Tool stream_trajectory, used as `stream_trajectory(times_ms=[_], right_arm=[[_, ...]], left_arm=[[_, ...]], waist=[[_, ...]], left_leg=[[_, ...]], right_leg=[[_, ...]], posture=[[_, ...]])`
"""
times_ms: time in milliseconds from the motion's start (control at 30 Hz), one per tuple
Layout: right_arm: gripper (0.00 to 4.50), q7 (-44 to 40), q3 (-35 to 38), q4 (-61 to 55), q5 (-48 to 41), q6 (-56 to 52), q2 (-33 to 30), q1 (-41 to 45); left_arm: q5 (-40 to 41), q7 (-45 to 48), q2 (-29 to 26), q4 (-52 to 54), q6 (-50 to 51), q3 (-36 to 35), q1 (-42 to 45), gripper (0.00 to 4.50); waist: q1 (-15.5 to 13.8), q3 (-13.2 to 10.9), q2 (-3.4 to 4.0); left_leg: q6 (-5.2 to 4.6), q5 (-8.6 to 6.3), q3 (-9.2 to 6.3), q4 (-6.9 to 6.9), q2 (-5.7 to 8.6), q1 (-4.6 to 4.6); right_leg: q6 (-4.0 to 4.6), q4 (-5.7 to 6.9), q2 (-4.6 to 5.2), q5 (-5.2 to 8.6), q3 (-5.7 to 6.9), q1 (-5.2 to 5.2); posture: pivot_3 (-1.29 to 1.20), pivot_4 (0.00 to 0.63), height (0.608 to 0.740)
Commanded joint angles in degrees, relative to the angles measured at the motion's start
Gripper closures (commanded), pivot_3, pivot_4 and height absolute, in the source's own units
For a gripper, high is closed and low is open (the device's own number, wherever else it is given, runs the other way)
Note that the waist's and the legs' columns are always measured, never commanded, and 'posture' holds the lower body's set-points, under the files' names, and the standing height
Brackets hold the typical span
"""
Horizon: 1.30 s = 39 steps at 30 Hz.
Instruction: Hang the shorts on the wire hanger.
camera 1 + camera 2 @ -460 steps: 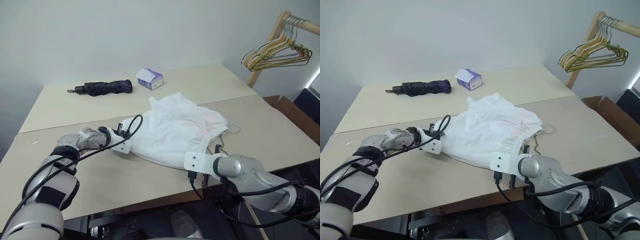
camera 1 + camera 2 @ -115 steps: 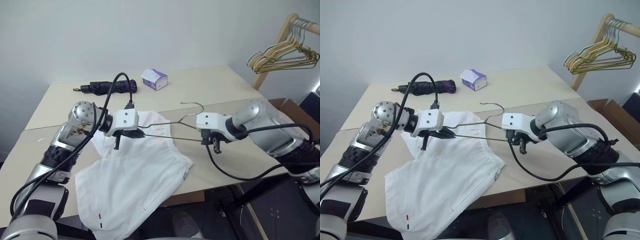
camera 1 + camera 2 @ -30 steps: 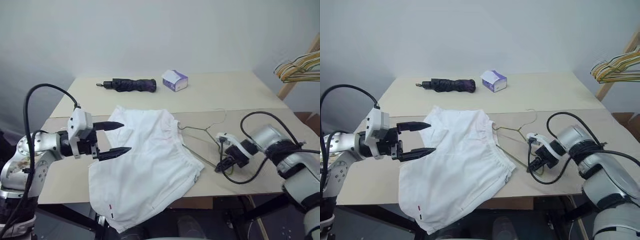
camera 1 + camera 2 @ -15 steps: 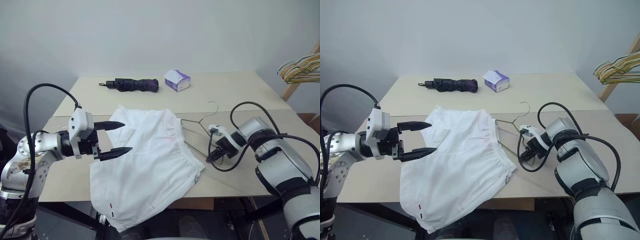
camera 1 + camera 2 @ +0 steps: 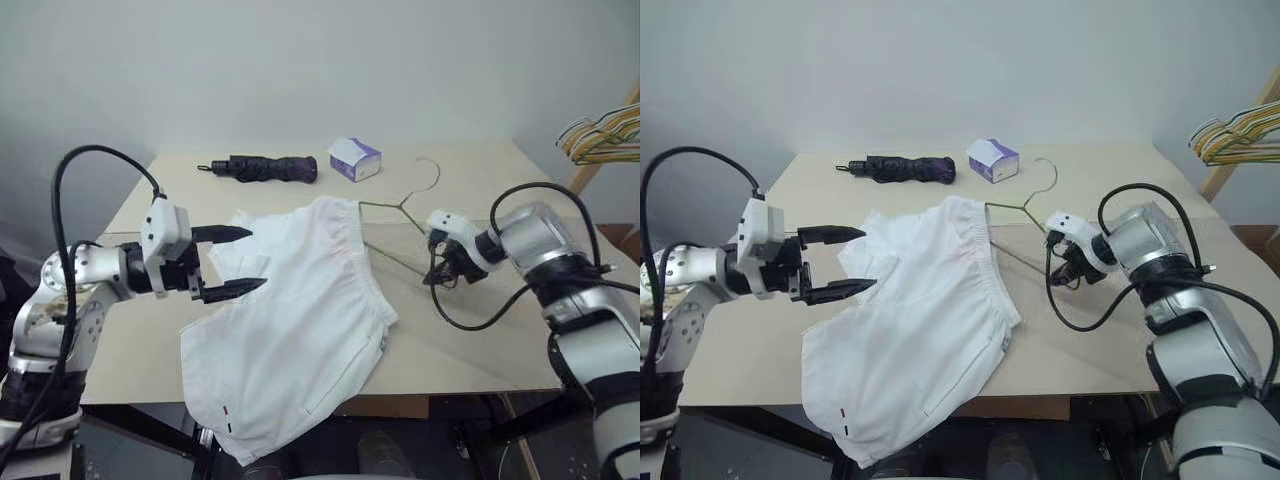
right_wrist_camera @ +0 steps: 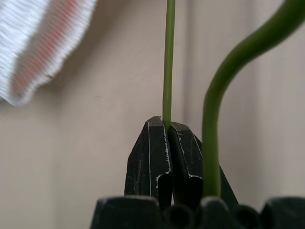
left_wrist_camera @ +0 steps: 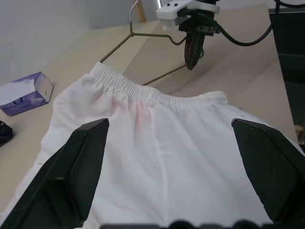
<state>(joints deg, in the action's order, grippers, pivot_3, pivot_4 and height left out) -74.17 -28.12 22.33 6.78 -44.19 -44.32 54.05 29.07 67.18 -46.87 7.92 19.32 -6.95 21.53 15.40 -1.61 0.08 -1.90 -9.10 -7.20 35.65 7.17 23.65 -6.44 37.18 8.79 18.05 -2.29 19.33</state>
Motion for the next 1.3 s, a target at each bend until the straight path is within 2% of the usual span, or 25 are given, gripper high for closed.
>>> stream_trajectory(times_ms=[33,200,333,433,567,700,900,1100,1300], right_arm=[[4.50,1.86,2.48,-15.97,1.87,-3.89,-3.35,0.13],[4.50,1.98,0.75,-31.52,3.28,-7.49,-7.67,-2.29],[4.50,2.62,-0.45,-36.90,4.18,-8.28,-8.81,-3.44],[4.50,1.93,-0.95,-40.12,3.90,-8.87,-9.75,-4.12],[4.50,0.08,-2.46,-44.39,2.62,-10.00,-11.09,-5.34],[4.50,-1.01,-3.83,-46.13,2.76,-9.45,-12.16,-6.13],[4.50,-1.85,-4.80,-46.87,2.57,-9.91,-12.23,-6.41],[4.50,-2.66,-4.44,-47.26,1.56,-11.30,-11.93,-5.72],[4.50,-2.58,-4.71,-47.03,1.18,-11.87,-11.14,-4.55]], left_arm=[[-4.28,-1.07,-0.20,-6.36,-4.91,0.39,6.83,0.04],[-8.08,-0.31,1.55,-13.88,-11.51,2.54,13.83,0.04],[-9.95,0.49,4.79,-17.40,-15.47,4.84,18.01,0.04],[-11.00,4.51,5.29,-19.59,-18.96,7.08,19.64,0.04],[-16.86,10.04,5.63,-26.10,-27.27,13.04,21.45,0.04],[-22.65,11.33,6.98,-34.97,-35.60,17.19,24.53,0.04],[-26.28,11.97,11.21,-45.71,-41.93,19.90,29.64,0.04],[-27.31,15.93,14.20,-50.35,-43.29,21.50,31.53,0.04],[-30.77,15.88,14.52,-53.77,-46.54,22.95,33.02,0.04]], waist=[[0.25,0.00,0.00],[1.24,0.00,-0.01],[1.96,0.00,-0.02],[3.11,0.00,-0.02],[4.70,0.01,-0.03],[6.25,0.01,-0.04],[7.72,0.00,-0.06],[9.44,0.01,-0.06],[10.55,0.01,-0.10]], left_leg=[[0.00,0.00,0.00,0.01,0.00,0.01],[-0.01,0.00,-0.01,0.05,0.03,0.11],[-0.03,0.01,0.00,0.11,0.05,0.11],[-0.05,0.02,0.00,0.11,0.03,0.11],[-0.36,0.21,0.00,0.11,0.05,0.12],[-0.43,0.25,0.00,0.12,0.02,0.10],[-0.47,0.27,0.00,0.12,0.04,0.13],[-0.51,0.29,0.00,0.13,0.04,0.13],[-0.52,0.30,0.00,0.15,0.05,0.13]], right_leg=[[0.00,-0.01,0.00,0.00,0.01,0.00],[-0.05,-0.04,0.07,0.03,0.04,0.00],[-0.06,-0.03,0.11,0.03,0.06,-0.03],[-0.07,-0.01,0.11,0.04,0.08,-0.03],[-0.08,-0.01,0.12,0.04,0.08,-0.04],[-0.32,0.04,0.10,0.18,0.11,-0.04],[-0.43,0.02,0.17,0.25,0.14,-0.03],[-0.55,0.07,0.22,0.32,0.16,-0.04],[-0.59,0.34,0.30,0.34,0.17,0.00]], posture=[[-0.30,0.000,0.740],[-0.32,0.000,0.740],[-0.33,0.000,0.740],[-0.34,0.000,0.740],[-0.35,0.000,0.740],[-0.38,0.000,0.740],[-0.39,0.000,0.740],[-0.40,0.000,0.740],[-0.39,0.000,0.740]])
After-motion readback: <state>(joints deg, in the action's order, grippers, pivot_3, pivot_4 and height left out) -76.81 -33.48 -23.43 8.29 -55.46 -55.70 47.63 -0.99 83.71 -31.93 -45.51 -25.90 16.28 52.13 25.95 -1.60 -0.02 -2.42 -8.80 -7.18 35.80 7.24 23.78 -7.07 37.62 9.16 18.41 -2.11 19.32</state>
